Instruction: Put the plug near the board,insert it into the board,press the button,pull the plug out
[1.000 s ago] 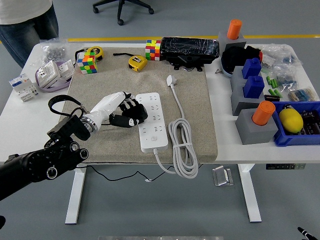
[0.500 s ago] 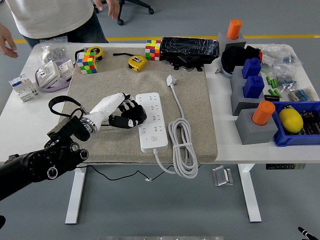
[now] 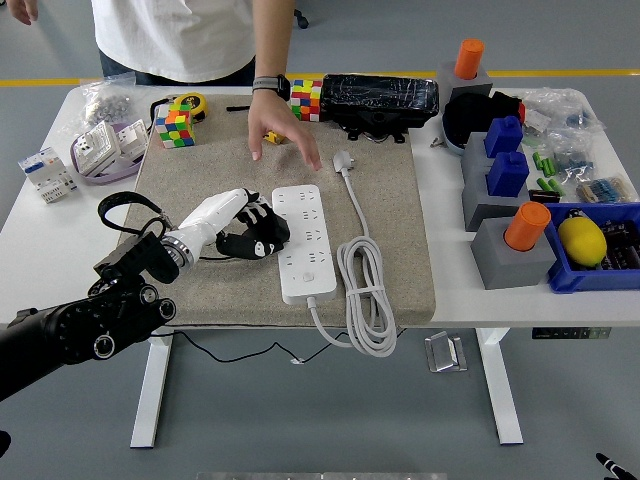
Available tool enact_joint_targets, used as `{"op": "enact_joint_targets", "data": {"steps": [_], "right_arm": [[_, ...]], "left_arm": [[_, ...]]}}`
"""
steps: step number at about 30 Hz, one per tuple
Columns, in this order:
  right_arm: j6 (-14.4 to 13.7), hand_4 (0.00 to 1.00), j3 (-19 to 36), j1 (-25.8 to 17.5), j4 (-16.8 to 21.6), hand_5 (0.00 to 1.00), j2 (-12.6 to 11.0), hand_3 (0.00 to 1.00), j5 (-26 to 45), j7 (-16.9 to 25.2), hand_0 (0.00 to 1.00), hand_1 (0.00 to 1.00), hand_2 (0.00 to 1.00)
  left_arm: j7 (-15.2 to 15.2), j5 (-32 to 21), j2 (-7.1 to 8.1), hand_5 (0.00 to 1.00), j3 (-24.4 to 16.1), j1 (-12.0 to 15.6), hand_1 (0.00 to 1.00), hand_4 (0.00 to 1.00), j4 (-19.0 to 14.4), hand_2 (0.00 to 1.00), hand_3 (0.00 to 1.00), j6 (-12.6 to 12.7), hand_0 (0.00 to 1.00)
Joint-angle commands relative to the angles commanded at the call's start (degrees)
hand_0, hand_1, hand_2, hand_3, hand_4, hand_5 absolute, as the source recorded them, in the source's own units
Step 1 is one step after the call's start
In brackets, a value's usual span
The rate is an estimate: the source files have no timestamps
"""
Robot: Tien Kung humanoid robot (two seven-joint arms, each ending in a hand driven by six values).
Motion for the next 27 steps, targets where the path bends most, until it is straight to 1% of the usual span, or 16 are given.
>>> {"op": "enact_joint_targets", "data": {"steps": [4, 5, 10, 11, 15, 16, 17, 19, 22, 23, 25, 27], "right_arm": [[0.0, 0.975, -0.01, 0.06, 0.04, 0.585, 0.03, 0.572, 0.0, 0.03, 0.621, 0.671, 0.641], [0.0, 0.976, -0.01, 0.04, 0.06, 0.584, 0.04, 0.572, 0.0, 0.03, 0.621, 0.671, 0.641], [0.01, 0.976, -0.06, -0.03, 0.12, 0.584, 0.04, 0.572, -0.02, 0.01, 0.621, 0.671, 0.641], [0.02, 0.976, -0.08, -0.01, 0.12, 0.585, 0.03, 0.572, -0.03, 0.01, 0.621, 0.671, 0.641], [0.02, 0.976, 0.01, 0.02, 0.14, 0.585, 0.04, 0.572, -0.04, 0.02, 0.621, 0.671, 0.641], [0.03, 0.976, 0.05, 0.02, 0.17, 0.585, 0.03, 0.572, -0.07, 0.03, 0.621, 0.671, 0.641], [0.01, 0.975, 0.09, 0.04, 0.17, 0.585, 0.04, 0.572, -0.09, 0.03, 0.622, 0.671, 0.641], [0.02, 0.975, 0.13, 0.06, 0.18, 0.585, 0.03, 0.572, -0.13, 0.01, 0.622, 0.671, 0.641], [0.01, 0.975, 0.18, -0.02, 0.27, 0.585, -0.03, 0.572, -0.24, 0.02, 0.622, 0.671, 0.641], [-0.01, 0.976, 0.2, -0.06, 0.24, 0.584, -0.03, 0.572, -0.27, 0.02, 0.621, 0.671, 0.641], [0.01, 0.976, 0.17, -0.12, 0.21, 0.584, -0.05, 0.572, -0.3, 0.01, 0.621, 0.671, 0.641], [0.02, 0.976, 0.17, -0.14, 0.22, 0.584, -0.04, 0.572, -0.38, -0.01, 0.621, 0.671, 0.641]], "left_arm": [[0.08, -0.28, -0.01, 0.144, -0.02, 0.05, 0.665, 0.975, 0.05, 0.612, 0.626, -0.32, 0.641], [0.06, -0.29, 0.01, 0.214, 0.0, 0.08, 0.69, 0.998, 0.04, 0.687, 0.719, -0.31, 0.661], [0.18, 0.0, 0.08, 0.214, -0.46, 0.3, 0.69, 0.998, -0.06, 0.687, 0.719, -0.46, 0.661], [0.21, 0.07, 0.11, 0.251, -0.55, 0.3, 0.704, 0.998, -0.12, 0.72, 0.744, -0.5, 0.668], [0.15, 0.28, 0.27, 0.251, -1.01, 0.45, 0.704, 0.998, -0.51, 0.72, 0.744, -0.47, 0.668], [0.07, 0.28, 0.35, 0.251, -1.38, 0.62, 0.704, 0.998, -0.74, 0.72, 0.744, -0.45, 0.668], [-0.03, 0.31, 0.45, 0.277, -1.78, 0.8, 0.71, 0.998, -0.98, 0.727, 0.752, -0.42, 0.671], [-0.19, 0.49, 0.72, 0.277, -2.9, 1.35, 0.71, 0.998, -1.72, 0.727, 0.752, -0.23, 0.671], [-0.84, 0.49, 1.6, 0.277, -6.52, 3.43, 0.71, 0.998, -4.75, 0.727, 0.752, 1.21, 0.671], [-1.09, 0.27, 1.83, 0.559, -7.66, 4.14, 0.715, 0.998, -5.69, 0.728, 0.748, 1.78, 0.68], [-1.1, 0.05, 2.14, 0.559, -10.17, 5.5, 0.715, 0.998, -7.55, 0.728, 0.748, 2.25, 0.68], [-0.64, 0.9, 2.55, 0.559, -12.42, 6.79, 0.715, 0.998, -9.4, 0.728, 0.748, 2.5, 0.68]]}}
